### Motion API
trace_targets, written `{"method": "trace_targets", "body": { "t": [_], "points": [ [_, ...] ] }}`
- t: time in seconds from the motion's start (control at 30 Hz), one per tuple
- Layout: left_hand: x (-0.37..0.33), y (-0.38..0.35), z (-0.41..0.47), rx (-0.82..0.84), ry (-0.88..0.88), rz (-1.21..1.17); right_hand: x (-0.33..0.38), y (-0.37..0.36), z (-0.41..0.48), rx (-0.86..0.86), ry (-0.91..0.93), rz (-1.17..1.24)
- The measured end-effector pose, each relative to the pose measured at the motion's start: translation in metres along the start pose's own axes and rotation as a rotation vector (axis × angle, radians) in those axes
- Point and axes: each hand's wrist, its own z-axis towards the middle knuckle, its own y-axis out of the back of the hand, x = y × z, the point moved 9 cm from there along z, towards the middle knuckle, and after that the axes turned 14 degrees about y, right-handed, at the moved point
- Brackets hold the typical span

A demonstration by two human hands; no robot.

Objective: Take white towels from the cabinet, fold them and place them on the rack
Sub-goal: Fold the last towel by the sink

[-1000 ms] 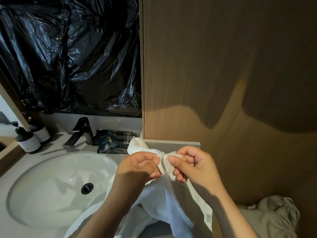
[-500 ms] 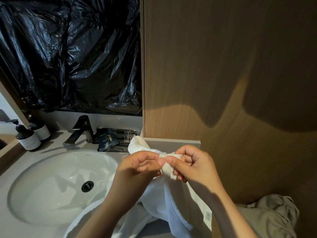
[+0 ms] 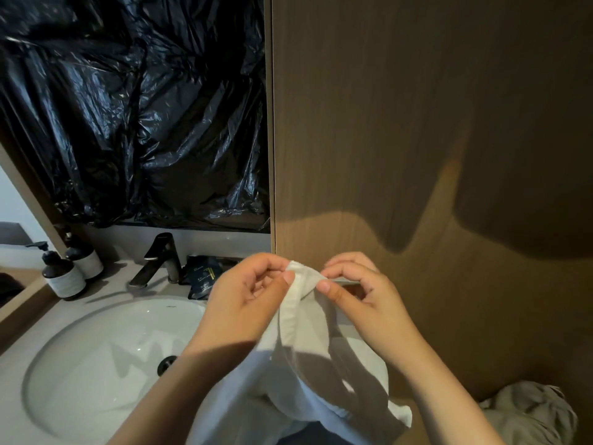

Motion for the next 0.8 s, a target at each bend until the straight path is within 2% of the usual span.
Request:
{"method": "trace_targets", "body": {
  "t": [0.1,0.2,0.3,0.5,0.67,0.8],
  "points": [
    [-0.035,0.009,0.008,0.014,-0.082,0.052,0.015,-0.002,0.024,0.028,0.068,0.058],
    [-0.073,0.014,0.012,0.044,-0.173,0.110,0.033,-0.008,0.043,0.044,0.129,0.217],
    [-0.104,0.018,0.017,0.058,-0.225,0.166,0.050,-0.004,0.057,0.011,0.184,0.263],
    [-0.142,0.027,0.025,0.021,-0.276,0.191,0.083,0.017,0.079,-0.037,0.321,0.187],
    [-0.149,0.043,0.036,-0.106,-0.238,0.107,0.069,0.022,0.077,-0.013,0.265,0.093],
    [-0.140,0.050,0.051,-0.220,-0.209,0.179,0.043,0.028,0.063,-0.014,0.238,-0.059]
  ]
}}
